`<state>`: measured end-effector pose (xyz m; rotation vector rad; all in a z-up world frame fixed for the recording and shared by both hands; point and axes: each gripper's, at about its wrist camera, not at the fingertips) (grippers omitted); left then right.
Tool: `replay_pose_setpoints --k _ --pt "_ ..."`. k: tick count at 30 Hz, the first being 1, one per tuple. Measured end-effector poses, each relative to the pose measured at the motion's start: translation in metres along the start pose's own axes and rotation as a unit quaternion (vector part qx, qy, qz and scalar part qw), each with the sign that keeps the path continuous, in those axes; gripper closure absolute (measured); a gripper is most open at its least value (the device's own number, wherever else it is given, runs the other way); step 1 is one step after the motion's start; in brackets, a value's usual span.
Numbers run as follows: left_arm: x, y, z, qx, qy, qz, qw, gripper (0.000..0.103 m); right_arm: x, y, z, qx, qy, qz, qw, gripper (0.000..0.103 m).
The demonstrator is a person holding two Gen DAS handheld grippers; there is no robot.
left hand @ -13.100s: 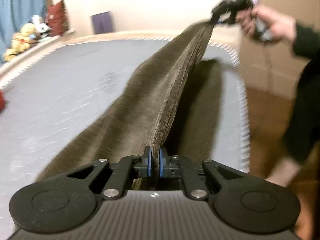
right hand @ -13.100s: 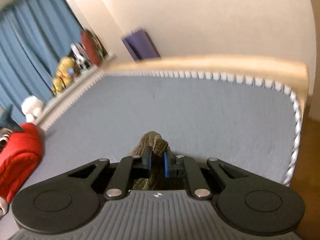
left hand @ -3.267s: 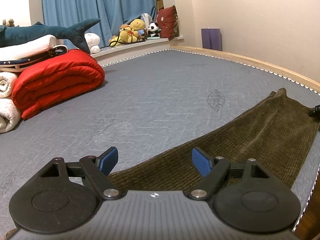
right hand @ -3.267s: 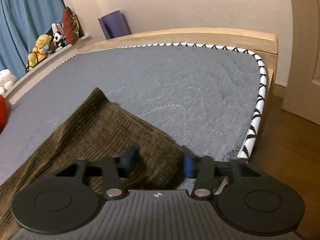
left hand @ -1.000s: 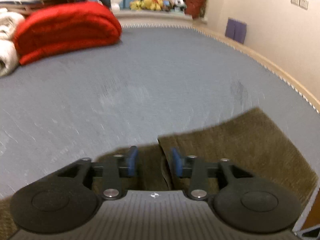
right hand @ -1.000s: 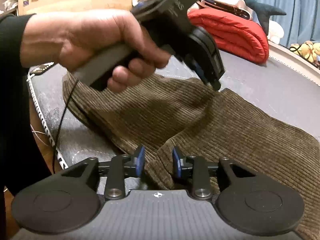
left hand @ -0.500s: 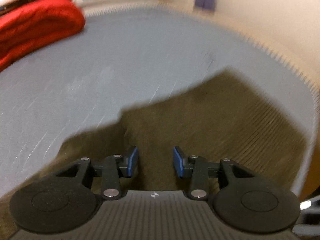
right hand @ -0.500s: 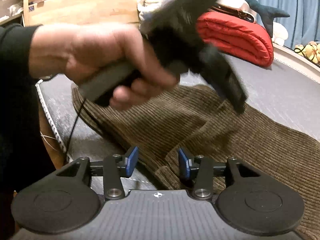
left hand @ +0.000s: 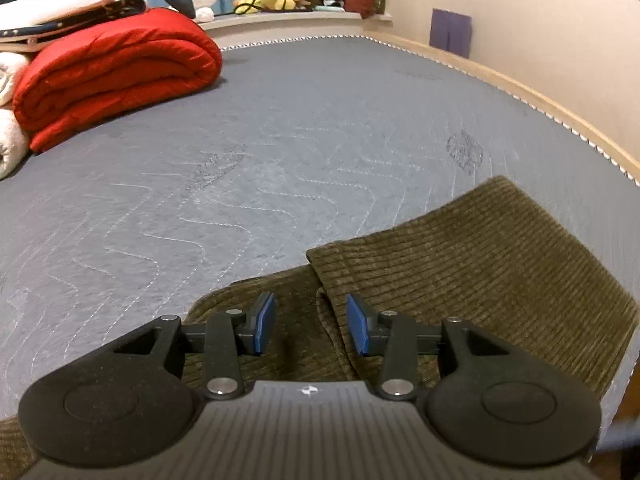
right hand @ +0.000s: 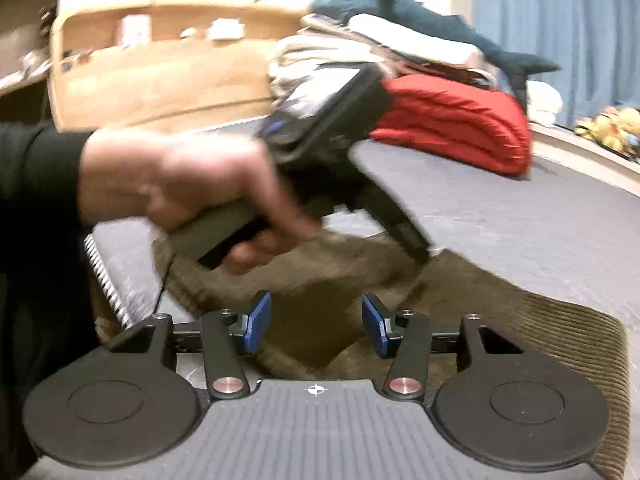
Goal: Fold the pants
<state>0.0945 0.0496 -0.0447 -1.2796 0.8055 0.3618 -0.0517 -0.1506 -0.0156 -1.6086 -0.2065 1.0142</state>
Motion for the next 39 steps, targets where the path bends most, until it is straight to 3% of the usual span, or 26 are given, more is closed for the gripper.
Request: replay_pose_setpoints --k 8,11,17,20,23,24,26,27,28,30,35,39 --pt "-0.022 0.006 -0.012 0.016 0.025 -0.014 0.9995 0.058 -0.016 -0.003 -0.036 0.072 0.115 -0.019 0.991 0.041" --pt "-0.027 0.008 -0.021 0.027 0.037 -0.018 0.9988 0.058 -0.017 -0.001 -0.049 0.105 0.161 -0.018 0.981 0.035" --pt "-0.025 0.015 -0.044 0.064 0.063 -0.008 0.996 0.058 -0.009 0.014 -0.083 0.171 0.235 0.006 0.957 0.034" --pt "-0.024 0.019 -0.056 0.087 0.082 -0.006 0.9928 0.058 -0.008 0.026 -0.101 0.217 0.273 0.017 0.937 0.03" --pt "-0.021 0.023 -0.063 0.103 0.121 0.01 0.9873 0.058 -0.012 0.039 -0.124 0.28 0.308 0.018 0.909 0.03" --pt "-0.017 0.026 -0.065 0.114 0.142 0.025 0.9829 0.058 -0.014 0.044 -0.133 0.304 0.322 0.017 0.897 0.03" --pt "-0.003 0.039 -0.08 0.181 0.171 0.089 0.9645 0.058 -0.02 0.055 -0.146 0.338 0.349 0.017 0.874 0.03" --pt "0.002 0.048 -0.087 0.213 0.167 0.103 0.957 0.058 -0.022 0.06 -0.151 0.352 0.358 0.017 0.865 0.03" --pt "0.002 0.054 -0.092 0.239 0.16 0.092 0.9534 0.058 -0.023 0.065 -0.157 0.366 0.365 0.02 0.856 0.03" --pt "0.002 0.047 -0.088 0.215 0.165 0.095 0.9581 0.058 -0.022 0.074 -0.164 0.383 0.361 0.034 0.85 0.028" --pt "-0.003 0.031 -0.075 0.163 0.155 0.055 0.9728 0.052 -0.002 0.086 -0.167 0.4 0.314 0.079 0.857 0.027" --pt "-0.003 0.022 -0.073 0.134 0.139 0.035 0.9805 0.05 0.005 0.086 -0.168 0.408 0.314 0.083 0.853 0.025"
Point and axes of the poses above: each gripper's, at about its wrist camera, not at the fingertips, and x roughly the way its jaws point, z to its left, y to its underside, and after that the axes turned 3 degrees about x, right-handed
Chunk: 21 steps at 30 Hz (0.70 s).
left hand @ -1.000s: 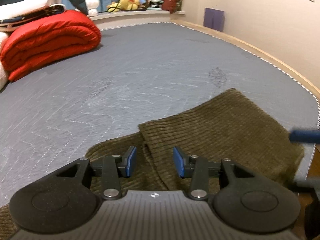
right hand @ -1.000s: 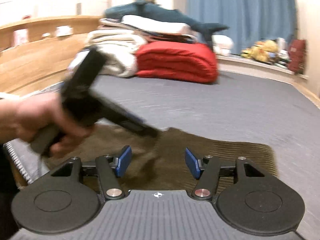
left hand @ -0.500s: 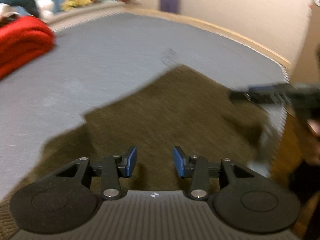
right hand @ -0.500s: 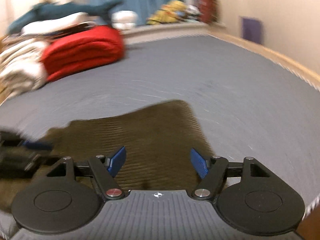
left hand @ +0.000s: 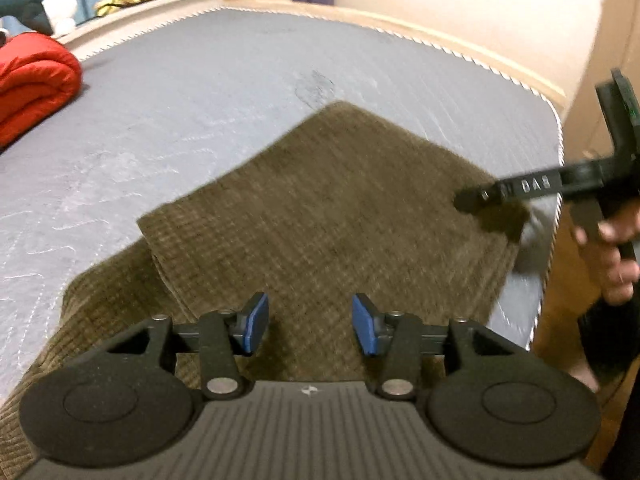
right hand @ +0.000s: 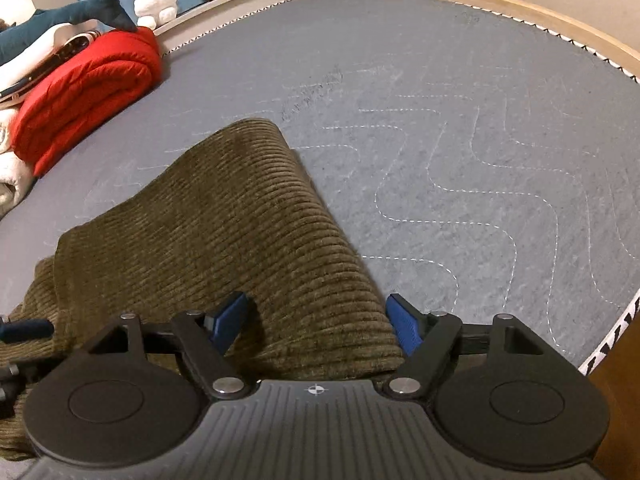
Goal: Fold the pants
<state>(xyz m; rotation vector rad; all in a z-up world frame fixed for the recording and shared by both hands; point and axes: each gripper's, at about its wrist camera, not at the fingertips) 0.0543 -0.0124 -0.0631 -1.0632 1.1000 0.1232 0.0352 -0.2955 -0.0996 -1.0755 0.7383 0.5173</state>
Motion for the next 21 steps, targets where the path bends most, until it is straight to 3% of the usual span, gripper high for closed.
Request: replay_pose_setpoints --k 4,7,13,16,18,20,21 --pt "-0.004 -0.007 0.006 -0.025 -0.013 -0.024 0.9993 0.047 0.004 0.0 -0.013 0.063 -0.006 0.016 0.998 0.025" --pt "-0.01 -0.013 0.012 -0.044 -0.016 -0.04 0.9981 0.046 0.003 0.004 -0.012 0.067 -0.003 0.01 0.998 0.026" --pt "-0.018 -0.019 0.016 -0.062 -0.017 -0.056 0.9964 0.046 -0.001 0.013 -0.005 0.042 0.002 -0.012 0.999 0.042" --pt "-0.018 -0.019 0.017 -0.068 -0.016 -0.059 0.9958 0.046 -0.011 0.014 -0.003 0.028 -0.009 -0.028 0.999 0.058" --pt "-0.019 -0.02 0.019 -0.082 -0.008 -0.061 0.9947 0.036 -0.021 0.017 0.003 -0.002 -0.012 -0.048 0.999 0.066" --pt "-0.021 -0.021 0.022 -0.11 0.004 -0.065 0.9918 0.021 -0.031 0.021 0.02 -0.053 -0.01 -0.08 0.995 0.067" --pt "-0.022 -0.021 0.027 -0.134 0.017 -0.069 0.9884 0.018 -0.036 0.023 0.027 -0.076 -0.013 -0.095 0.992 0.067"
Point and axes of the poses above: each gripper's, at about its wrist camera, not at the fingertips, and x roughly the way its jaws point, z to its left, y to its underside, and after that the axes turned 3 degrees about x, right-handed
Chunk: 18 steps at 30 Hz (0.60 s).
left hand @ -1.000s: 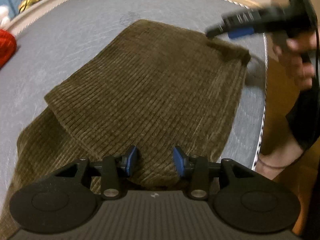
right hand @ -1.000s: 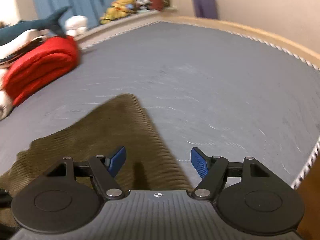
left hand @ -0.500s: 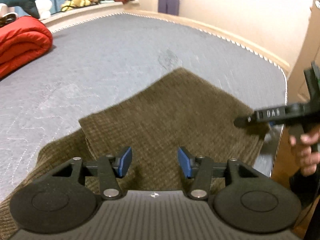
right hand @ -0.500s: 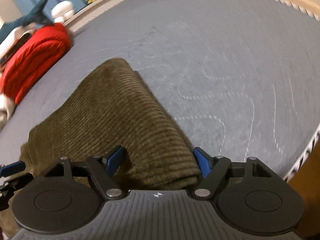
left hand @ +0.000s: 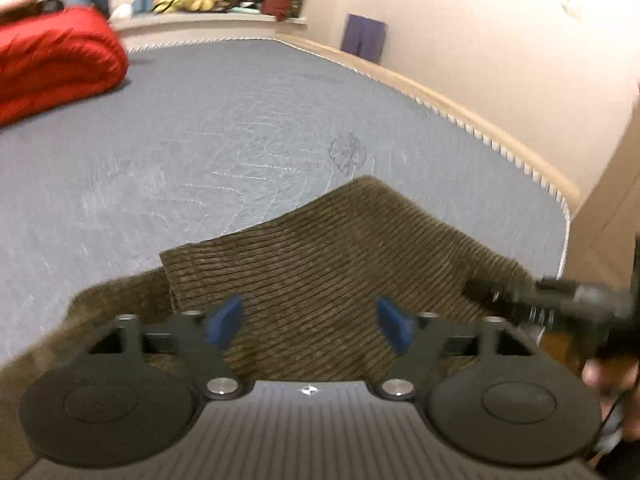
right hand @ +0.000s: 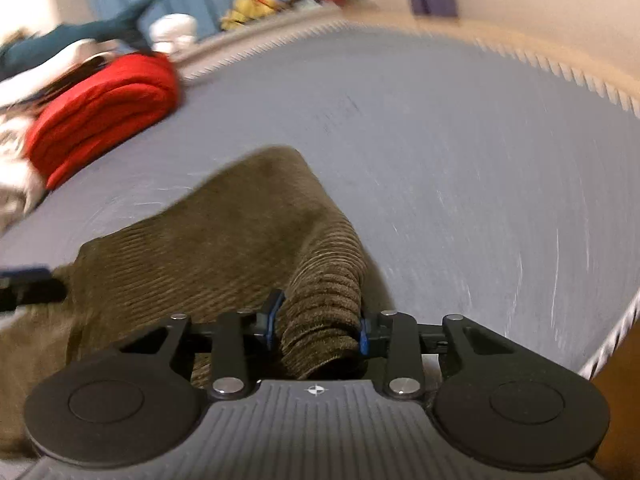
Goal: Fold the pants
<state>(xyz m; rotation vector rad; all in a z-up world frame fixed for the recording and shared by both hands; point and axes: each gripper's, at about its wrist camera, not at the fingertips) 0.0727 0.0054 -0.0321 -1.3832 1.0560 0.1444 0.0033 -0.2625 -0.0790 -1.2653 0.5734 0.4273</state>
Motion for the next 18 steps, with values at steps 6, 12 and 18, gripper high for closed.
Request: replay_pose_setpoints --k 6,12,18 --pt "-0.004 -0.007 0.019 -0.12 0.085 -0.009 0.9891 0.017 -0.04 0.016 0.066 -0.175 -0.062 -0.108 0.977 0.068" --pt "-0.008 -0.015 0.038 -0.194 0.115 -0.013 0.9741 0.016 -0.068 0.037 0.113 -0.299 -0.133 -0.149 0.933 0.069" --pt "-0.026 -0.012 0.062 -0.268 0.081 -0.05 0.9586 0.016 -0.064 0.038 0.125 -0.316 -0.152 -0.128 0.928 0.069"
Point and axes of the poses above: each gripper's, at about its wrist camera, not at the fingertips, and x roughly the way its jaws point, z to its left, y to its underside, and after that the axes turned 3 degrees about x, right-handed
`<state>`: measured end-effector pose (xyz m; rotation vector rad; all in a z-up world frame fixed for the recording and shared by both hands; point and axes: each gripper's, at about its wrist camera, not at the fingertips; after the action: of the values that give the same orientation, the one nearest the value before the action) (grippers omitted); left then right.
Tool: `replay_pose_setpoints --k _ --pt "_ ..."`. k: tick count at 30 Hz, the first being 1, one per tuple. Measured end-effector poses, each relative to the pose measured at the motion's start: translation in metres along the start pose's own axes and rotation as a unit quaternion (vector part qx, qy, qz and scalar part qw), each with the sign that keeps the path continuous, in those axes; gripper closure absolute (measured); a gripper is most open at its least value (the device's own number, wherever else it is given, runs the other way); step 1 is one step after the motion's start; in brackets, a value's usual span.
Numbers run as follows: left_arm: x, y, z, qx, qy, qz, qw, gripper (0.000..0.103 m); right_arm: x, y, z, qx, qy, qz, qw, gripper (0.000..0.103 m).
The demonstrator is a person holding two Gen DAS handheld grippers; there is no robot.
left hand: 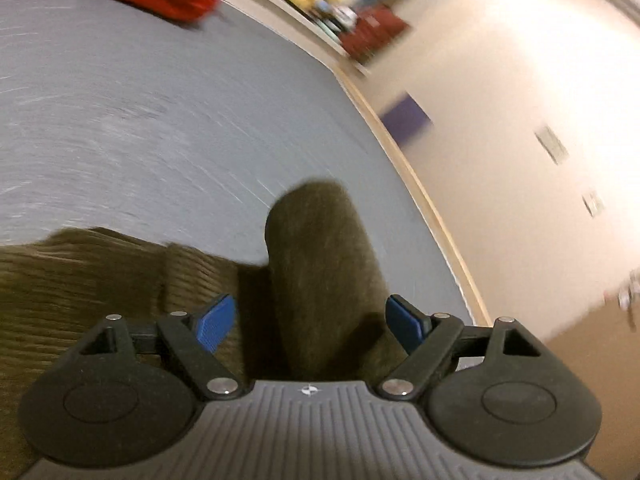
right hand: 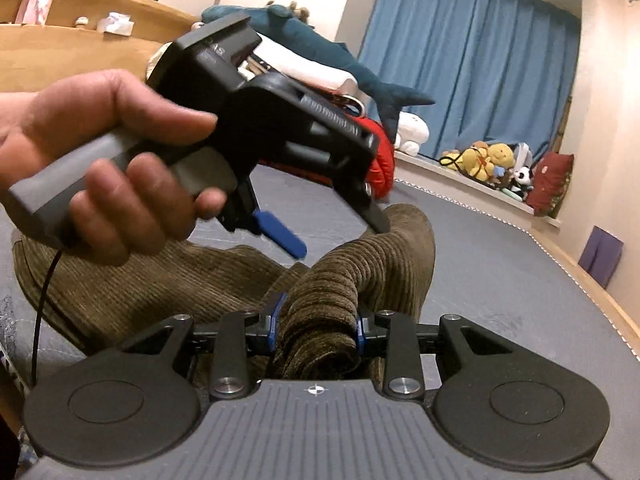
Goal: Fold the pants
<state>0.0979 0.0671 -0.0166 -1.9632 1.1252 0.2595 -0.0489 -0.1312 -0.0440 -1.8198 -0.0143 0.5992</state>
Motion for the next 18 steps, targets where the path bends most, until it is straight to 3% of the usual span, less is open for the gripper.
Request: replay_pose_setpoints --k 4,8,10,12,16,17,18 --pt "-0.004 0.0 0.001 -0.016 0.032 0.014 0.9993 0.016 -0.002 0.0 0.005 -0.017 0.0 -0.006 1.0 0.069" --pt "-0.02 -0.004 -0.006 -0.009 0.037 -0.02 0.9991 0.016 0.007 0.004 0.007 -0.022 -0.006 0.003 1.0 0.069" --pt "-0.012 0.0 -0.015 0.025 0.001 0.021 0.9995 0.016 0.007 0.002 0.009 -0.03 -0.006 -0.003 1.0 0.069" --pt "-0.007 0.008 -0.017 0.041 -0.032 0.031 0.9982 0.016 0.006 0.0 0.017 -0.041 -0.008 -0.008 0.999 0.069" --pt "0.004 0.015 -0.028 0.084 -0.033 0.056 0.9944 0.019 0.006 0.0 0.034 -0.07 -0.017 -0.011 0.997 0.069" --pt "0.005 0.016 -0.034 0.11 -0.054 0.053 0.991 0.027 0.006 0.0 0.039 -0.08 -0.02 -0.014 0.996 0.069" --pt "0.004 0.018 -0.038 0.133 -0.078 0.05 0.9868 0.048 0.006 -0.001 0.045 -0.09 -0.022 -0.017 0.996 0.069"
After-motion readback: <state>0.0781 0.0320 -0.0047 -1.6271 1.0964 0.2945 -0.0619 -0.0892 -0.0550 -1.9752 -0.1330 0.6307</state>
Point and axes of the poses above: each gripper's, at about its wrist camera, not at the fingertips, and x roughly the way its jaws point, z to its left, y to its underside, and after that the axes turned 3 degrees about x, right-handed
